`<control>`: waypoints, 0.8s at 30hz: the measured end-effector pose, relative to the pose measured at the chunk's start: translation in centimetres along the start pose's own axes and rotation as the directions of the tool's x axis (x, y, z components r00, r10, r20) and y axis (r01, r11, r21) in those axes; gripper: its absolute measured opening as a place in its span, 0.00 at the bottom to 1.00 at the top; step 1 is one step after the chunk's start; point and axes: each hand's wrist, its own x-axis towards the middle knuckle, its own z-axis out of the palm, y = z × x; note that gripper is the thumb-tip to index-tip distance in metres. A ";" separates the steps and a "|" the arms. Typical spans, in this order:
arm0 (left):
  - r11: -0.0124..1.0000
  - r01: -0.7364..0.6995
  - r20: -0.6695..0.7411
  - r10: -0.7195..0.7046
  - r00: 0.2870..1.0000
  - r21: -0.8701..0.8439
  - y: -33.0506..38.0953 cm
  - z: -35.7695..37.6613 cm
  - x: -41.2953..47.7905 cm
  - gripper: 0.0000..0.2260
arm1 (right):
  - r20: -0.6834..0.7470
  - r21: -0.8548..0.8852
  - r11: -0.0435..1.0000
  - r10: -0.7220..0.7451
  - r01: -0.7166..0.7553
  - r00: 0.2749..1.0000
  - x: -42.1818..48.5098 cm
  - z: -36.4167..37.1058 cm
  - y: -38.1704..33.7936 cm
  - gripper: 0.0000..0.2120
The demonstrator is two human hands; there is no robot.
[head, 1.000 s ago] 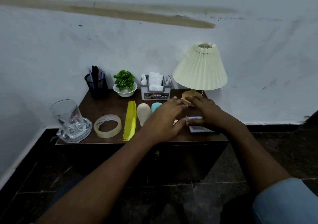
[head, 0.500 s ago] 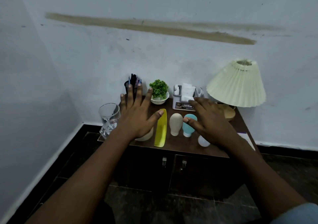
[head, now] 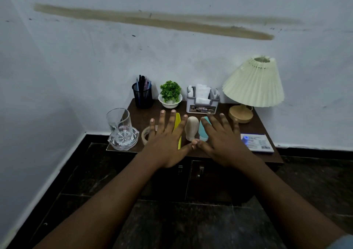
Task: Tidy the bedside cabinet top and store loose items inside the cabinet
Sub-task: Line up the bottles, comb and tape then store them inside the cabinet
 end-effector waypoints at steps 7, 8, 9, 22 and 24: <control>0.994 -0.014 0.070 0.006 0.998 0.107 -0.6 -1.0 -3.9 0.43 | 0.071 -0.036 0.999 -0.010 0.013 0.997 -4.3 1.0 -0.4 0.52; 0.992 0.017 0.085 -0.027 0.996 0.121 -1.0 -1.5 -4.0 0.43 | 0.088 -0.041 0.999 -0.009 0.013 0.996 -4.4 1.1 -0.4 0.53; 0.990 0.055 0.091 -0.066 0.994 0.127 -1.4 -2.1 -4.1 0.43 | 0.108 -0.038 0.999 -0.008 0.012 0.994 -4.4 1.0 -0.5 0.53; 0.984 0.023 0.194 -0.057 0.979 0.175 -1.3 1.7 -5.8 0.44 | 0.103 -0.041 0.985 -0.164 0.169 0.981 -7.2 3.0 -2.7 0.32; 0.969 -0.052 0.203 0.002 0.979 0.242 -1.5 3.2 -6.5 0.43 | 0.102 0.193 0.979 -0.080 0.059 0.992 -8.2 4.8 -3.0 0.24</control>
